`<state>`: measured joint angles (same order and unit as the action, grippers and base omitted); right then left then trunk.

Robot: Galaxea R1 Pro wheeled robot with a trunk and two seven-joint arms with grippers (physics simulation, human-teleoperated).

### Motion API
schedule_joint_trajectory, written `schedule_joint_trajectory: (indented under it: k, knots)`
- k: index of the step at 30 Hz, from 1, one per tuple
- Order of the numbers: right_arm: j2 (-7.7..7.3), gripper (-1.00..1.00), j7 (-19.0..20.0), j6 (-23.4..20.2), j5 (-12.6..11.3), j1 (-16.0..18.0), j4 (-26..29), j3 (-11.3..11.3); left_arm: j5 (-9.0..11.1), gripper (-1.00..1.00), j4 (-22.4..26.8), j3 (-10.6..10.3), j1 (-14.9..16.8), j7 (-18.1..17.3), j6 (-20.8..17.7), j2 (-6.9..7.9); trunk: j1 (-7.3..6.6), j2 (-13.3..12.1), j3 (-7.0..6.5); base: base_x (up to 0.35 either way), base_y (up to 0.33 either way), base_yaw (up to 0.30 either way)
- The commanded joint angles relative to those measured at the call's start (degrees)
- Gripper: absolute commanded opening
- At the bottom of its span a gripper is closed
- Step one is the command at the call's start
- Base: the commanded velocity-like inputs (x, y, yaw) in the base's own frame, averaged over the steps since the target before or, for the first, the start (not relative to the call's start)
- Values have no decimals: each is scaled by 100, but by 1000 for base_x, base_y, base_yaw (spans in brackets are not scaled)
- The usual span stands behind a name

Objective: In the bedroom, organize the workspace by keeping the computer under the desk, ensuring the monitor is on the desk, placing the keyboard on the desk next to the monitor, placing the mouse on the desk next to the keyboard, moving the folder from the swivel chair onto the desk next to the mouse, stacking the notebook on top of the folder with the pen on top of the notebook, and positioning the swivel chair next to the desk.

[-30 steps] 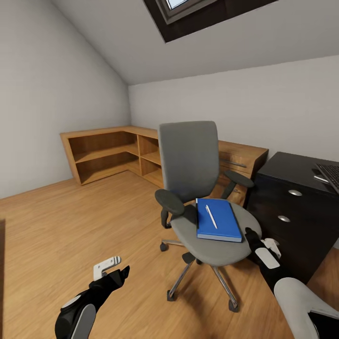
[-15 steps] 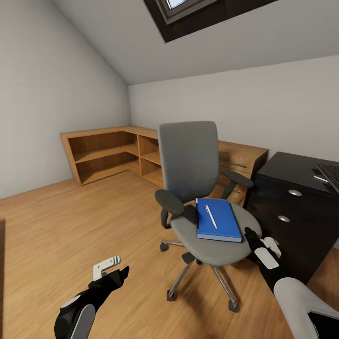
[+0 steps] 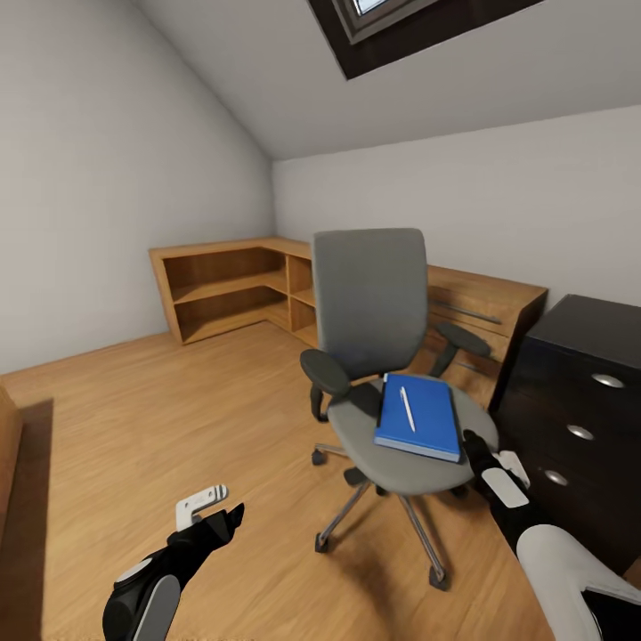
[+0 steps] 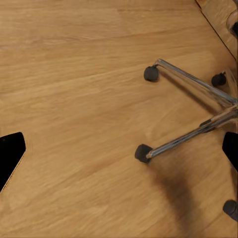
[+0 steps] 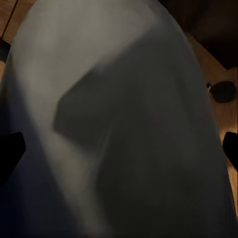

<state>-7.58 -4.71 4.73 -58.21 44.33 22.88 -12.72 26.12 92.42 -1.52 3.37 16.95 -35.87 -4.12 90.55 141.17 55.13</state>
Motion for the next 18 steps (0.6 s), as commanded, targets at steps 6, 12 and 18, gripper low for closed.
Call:
schedule_joint_trajectory:
  k: [6,12,18]
  knots:
    - [-2,100,-12,19,-139,-4,-118,60,60,100,-2,-7,6,53,-17,-1,0,1,6,0,0,269]
    - [-6,100,-12,19,-138,-4,-117,60,60,100,-2,-7,6,53,-17,-1,0,1,6,0,0,132]
    - [-6,100,-12,19,-138,-4,-117,60,60,100,-5,-7,6,54,-17,-1,0,1,6,-47,0,13]
